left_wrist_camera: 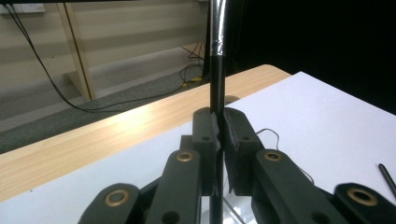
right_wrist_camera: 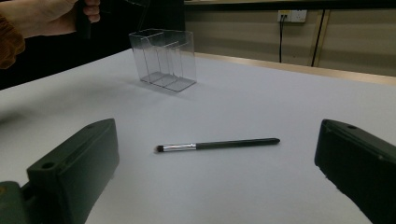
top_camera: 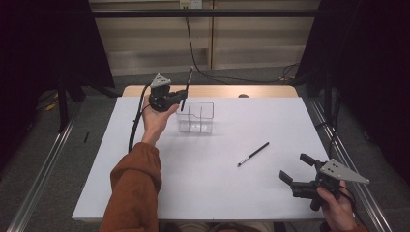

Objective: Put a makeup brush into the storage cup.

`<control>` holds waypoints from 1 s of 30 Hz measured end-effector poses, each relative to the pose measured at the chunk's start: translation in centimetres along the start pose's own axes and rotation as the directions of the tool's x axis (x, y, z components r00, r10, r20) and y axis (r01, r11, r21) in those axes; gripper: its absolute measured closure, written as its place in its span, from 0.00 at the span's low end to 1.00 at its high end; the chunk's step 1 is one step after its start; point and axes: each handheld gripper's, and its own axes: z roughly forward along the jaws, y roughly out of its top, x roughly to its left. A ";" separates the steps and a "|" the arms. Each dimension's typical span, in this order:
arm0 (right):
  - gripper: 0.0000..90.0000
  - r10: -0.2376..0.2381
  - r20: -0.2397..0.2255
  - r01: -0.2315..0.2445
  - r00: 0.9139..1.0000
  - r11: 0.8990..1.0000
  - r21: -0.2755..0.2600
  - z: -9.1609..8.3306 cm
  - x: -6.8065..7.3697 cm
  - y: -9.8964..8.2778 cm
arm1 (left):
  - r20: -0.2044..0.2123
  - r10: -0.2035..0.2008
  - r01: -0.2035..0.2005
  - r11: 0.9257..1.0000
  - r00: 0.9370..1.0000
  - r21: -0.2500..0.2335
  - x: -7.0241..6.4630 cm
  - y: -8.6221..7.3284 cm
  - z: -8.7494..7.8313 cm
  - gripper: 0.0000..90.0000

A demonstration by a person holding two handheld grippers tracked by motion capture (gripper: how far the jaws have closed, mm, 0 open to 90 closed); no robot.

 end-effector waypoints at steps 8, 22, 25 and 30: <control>0.00 0.002 0.000 -0.002 1.000 1.000 0.000 0.0 0.0 0.0 | 0.007 -0.012 0.012 1.000 1.000 0.023 -0.1 -1.3 0.8 0.93; 0.00 0.003 0.000 -0.003 1.000 1.000 0.000 0.0 0.1 0.0 | -0.004 -0.019 0.019 0.999 1.000 0.039 0.1 -2.6 0.9 0.93; 0.00 -0.004 0.003 0.004 1.000 1.000 0.002 0.0 0.0 0.0 | -0.007 -0.025 0.026 0.999 1.000 0.034 0.2 -2.9 0.8 0.93; 0.00 0.002 0.001 -0.002 1.000 1.000 0.000 0.0 0.1 0.0 | -0.009 -0.027 0.028 0.999 1.000 0.041 0.2 -3.1 0.7 0.93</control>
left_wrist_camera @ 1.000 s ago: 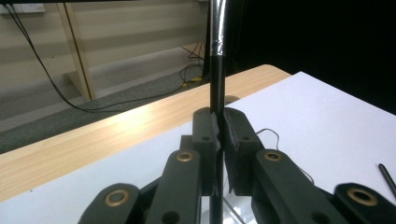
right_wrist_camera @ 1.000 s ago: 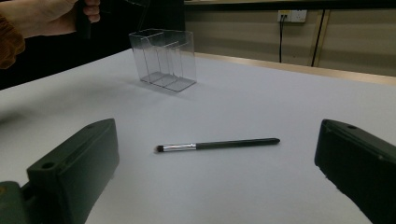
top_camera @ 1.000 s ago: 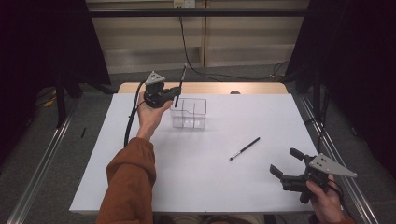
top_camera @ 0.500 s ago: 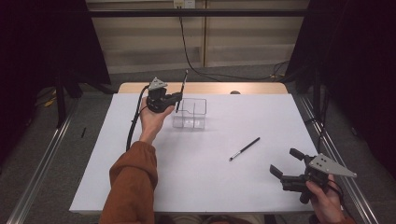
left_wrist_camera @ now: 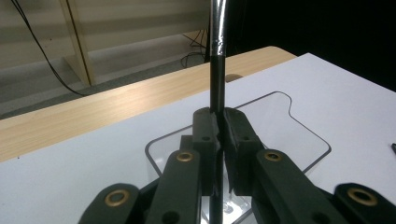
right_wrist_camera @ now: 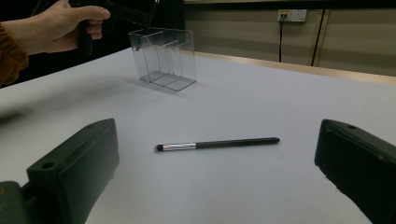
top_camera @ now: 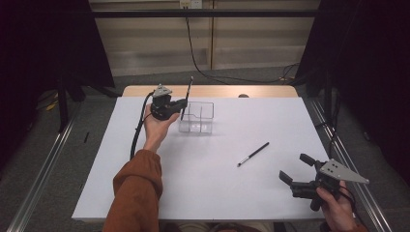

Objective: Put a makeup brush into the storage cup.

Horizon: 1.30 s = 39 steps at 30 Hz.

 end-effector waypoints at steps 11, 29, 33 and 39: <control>0.00 -0.005 0.001 0.005 1.000 1.000 0.001 0.0 0.0 0.0 | -0.016 0.017 -0.017 1.000 1.000 0.011 -0.1 -0.3 -0.1 0.93; 0.00 -0.003 0.002 0.003 1.000 1.000 0.001 0.0 -0.1 0.0 | -0.017 -0.006 0.006 1.000 1.000 -0.004 0.1 -0.2 -0.4 0.76; 0.00 0.001 0.001 -0.001 1.000 1.000 -0.001 0.0 0.0 0.0 | -0.024 -0.025 0.025 1.000 0.999 0.003 0.2 0.0 -0.7 0.64; 0.00 0.002 0.002 -0.002 1.000 1.000 -0.002 0.0 0.0 0.0 | -0.044 -0.035 0.035 0.999 0.998 -0.001 0.2 0.2 -1.2 0.37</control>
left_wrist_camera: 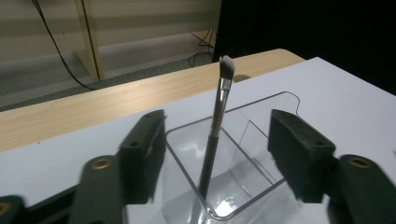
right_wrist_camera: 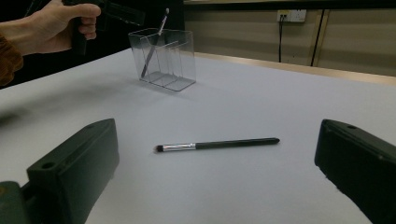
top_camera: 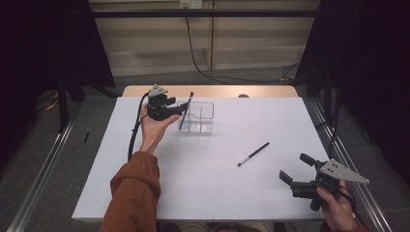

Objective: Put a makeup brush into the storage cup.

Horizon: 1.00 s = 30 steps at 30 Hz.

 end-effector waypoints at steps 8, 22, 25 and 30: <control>0.00 -0.002 -0.001 0.002 1.000 1.000 0.001 0.1 0.0 0.0 | -0.013 0.015 -0.015 1.000 1.000 -0.018 -0.5 0.4 -0.4 0.13; 0.00 0.002 0.003 -0.002 1.000 1.000 0.001 0.1 0.0 0.0 | 0.036 0.071 -0.071 0.997 0.997 -0.025 -1.3 0.2 -2.4 0.02; 0.00 0.001 0.003 -0.001 1.000 1.000 0.001 0.1 0.0 0.0 | 0.021 0.062 -0.061 0.998 0.998 -0.033 -1.3 -0.2 -3.0 0.03; 0.00 0.000 0.005 0.000 1.000 1.000 0.002 0.1 -0.1 0.0 | 0.004 0.046 -0.046 0.998 0.999 -0.052 -1.0 -0.6 -3.8 0.04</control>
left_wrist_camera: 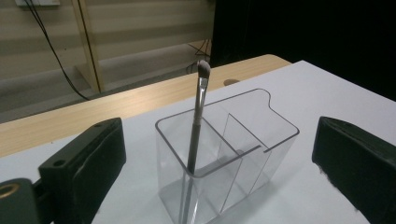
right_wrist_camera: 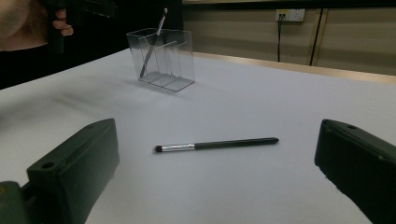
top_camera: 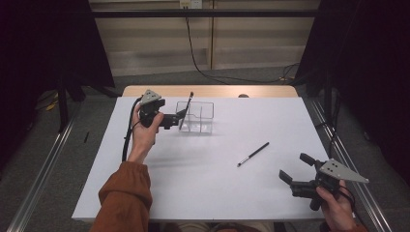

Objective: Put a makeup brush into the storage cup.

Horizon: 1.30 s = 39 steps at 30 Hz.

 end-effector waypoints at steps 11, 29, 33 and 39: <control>0.00 0.003 0.001 -0.003 1.000 1.000 0.000 0.0 0.0 0.0 | -0.007 0.011 -0.011 1.000 1.000 -0.020 -0.4 0.0 -2.0 0.05; 0.00 0.004 -0.001 -0.004 1.000 1.000 -0.003 0.1 0.0 0.0 | -0.007 0.021 -0.020 1.000 1.000 0.019 -1.9 -1.2 -4.2 0.07; 0.00 0.000 0.000 0.000 1.000 1.000 0.000 0.1 0.0 0.0 | -0.002 0.029 -0.029 1.000 1.000 0.006 -2.6 -1.4 -4.6 0.08; 0.00 0.001 0.000 -0.001 1.000 1.000 -0.001 0.1 0.0 0.0 | 0.007 0.017 -0.017 0.999 1.000 -0.032 -2.4 -1.8 -5.9 0.08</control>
